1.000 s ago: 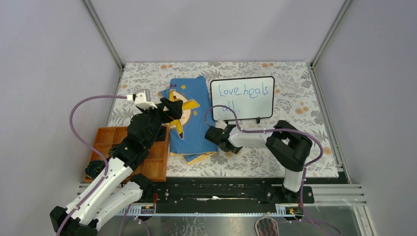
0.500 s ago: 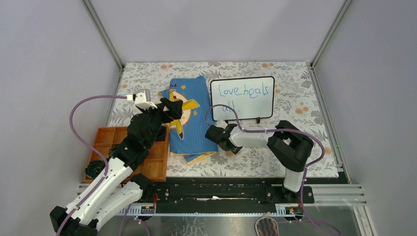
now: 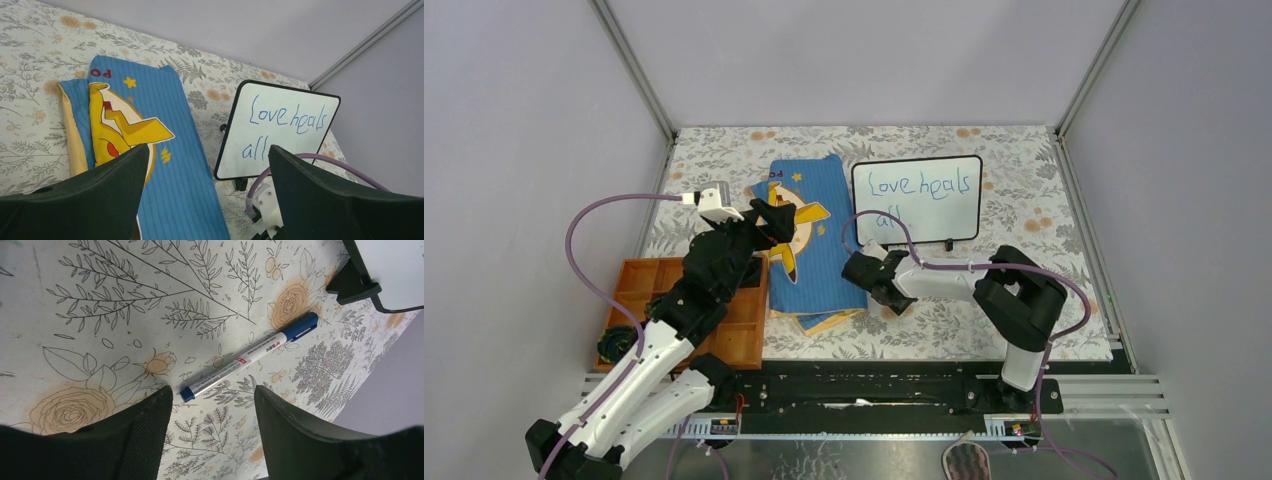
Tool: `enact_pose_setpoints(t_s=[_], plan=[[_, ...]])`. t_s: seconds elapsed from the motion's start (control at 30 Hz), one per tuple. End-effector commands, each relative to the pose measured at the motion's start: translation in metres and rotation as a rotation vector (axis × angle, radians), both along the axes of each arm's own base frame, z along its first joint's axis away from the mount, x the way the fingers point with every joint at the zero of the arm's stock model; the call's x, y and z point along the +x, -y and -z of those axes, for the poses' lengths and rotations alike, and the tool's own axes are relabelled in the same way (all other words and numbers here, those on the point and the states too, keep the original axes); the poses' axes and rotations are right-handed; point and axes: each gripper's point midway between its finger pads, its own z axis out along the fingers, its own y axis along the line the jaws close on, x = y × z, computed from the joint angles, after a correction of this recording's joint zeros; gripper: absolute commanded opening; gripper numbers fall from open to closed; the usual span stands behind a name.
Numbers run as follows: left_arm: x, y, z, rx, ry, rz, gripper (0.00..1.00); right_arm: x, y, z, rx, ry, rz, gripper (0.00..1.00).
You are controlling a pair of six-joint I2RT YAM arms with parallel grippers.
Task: Write a sentence on the whiteboard
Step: Place the whiteboard marker at the center of the board, then reset both arms
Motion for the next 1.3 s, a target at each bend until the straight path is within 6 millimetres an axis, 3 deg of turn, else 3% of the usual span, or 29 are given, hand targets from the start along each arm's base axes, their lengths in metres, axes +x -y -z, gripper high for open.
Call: enact_pose_setpoints(t_s=[0.0,0.47,0.63,0.8,1.0,1.07,1.13,1.27], plan=[[0.001,-0.001,-0.004,-0.009,0.021,-0.001,0.95,-0.021,-0.028,0.025,0.169,-0.118,0.034,0.7],[0.002,0.0,-0.002,-0.004,0.014,0.0,0.95,-0.021,-0.044,0.019,0.262,-0.125,0.027,0.72],[0.002,0.002,-0.002,0.0,0.018,0.013,0.96,-0.014,-0.051,0.002,0.33,-0.062,0.028,0.73],[0.003,0.009,0.001,-0.006,0.008,0.039,0.99,-0.002,-0.063,-0.041,0.457,0.042,0.021,0.73],[0.003,0.018,-0.005,-0.046,0.013,0.07,0.99,0.015,-0.08,-0.127,0.733,0.252,-0.023,0.73],[0.004,0.015,-0.008,-0.082,0.013,0.04,0.99,0.019,-0.077,-0.164,0.862,0.366,-0.027,0.73],[0.008,0.007,-0.009,-0.135,0.005,-0.029,0.99,0.024,-0.068,-0.188,0.956,0.484,0.006,0.75],[0.016,-0.003,-0.004,-0.218,-0.078,-0.158,0.99,0.028,-0.045,-0.214,1.038,0.635,0.078,0.77]])
